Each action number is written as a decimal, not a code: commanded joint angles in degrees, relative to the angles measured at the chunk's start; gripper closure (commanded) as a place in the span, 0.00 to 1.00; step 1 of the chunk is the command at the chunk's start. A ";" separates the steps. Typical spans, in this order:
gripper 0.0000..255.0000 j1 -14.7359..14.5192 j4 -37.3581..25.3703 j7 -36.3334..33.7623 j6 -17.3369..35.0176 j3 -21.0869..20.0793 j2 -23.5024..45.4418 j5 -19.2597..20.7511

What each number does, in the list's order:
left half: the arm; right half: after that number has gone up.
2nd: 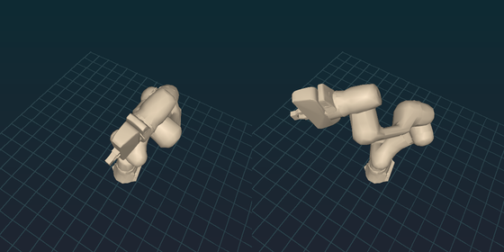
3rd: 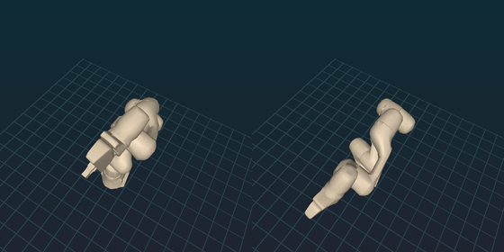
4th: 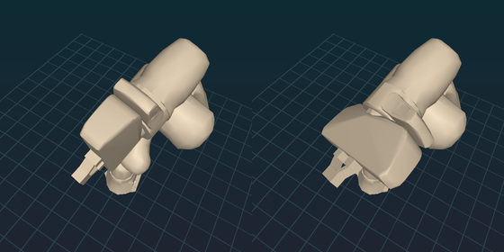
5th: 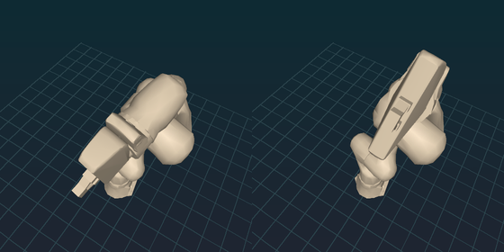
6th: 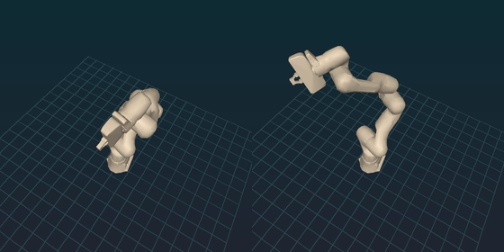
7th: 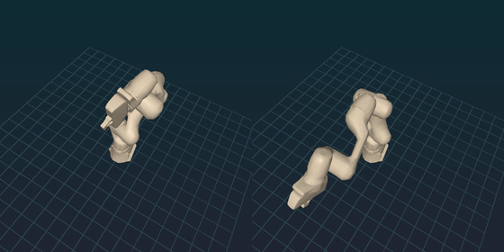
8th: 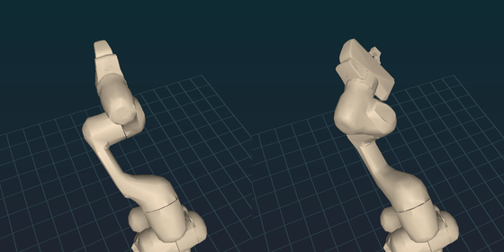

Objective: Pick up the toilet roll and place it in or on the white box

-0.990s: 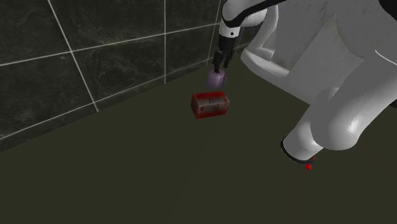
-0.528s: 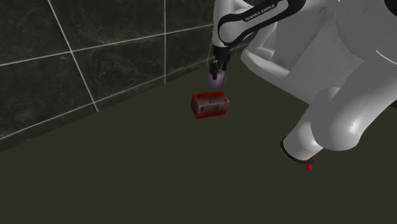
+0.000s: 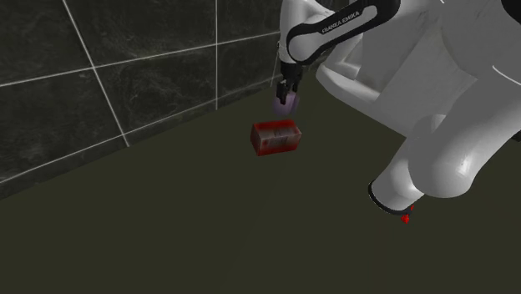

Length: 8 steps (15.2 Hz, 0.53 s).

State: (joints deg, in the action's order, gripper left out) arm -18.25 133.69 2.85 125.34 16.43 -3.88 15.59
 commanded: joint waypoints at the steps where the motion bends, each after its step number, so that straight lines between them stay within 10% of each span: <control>1: 0.00 -0.30 1.04 0.12 0.29 0.02 0.92 -3.46; 2: 1.00 -0.29 1.18 0.05 0.32 0.02 0.81 -3.40; 8: 1.00 -1.03 2.12 -1.69 1.24 -0.79 1.15 -3.51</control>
State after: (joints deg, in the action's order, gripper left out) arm -19.08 134.99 1.16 126.73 15.85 -3.43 24.01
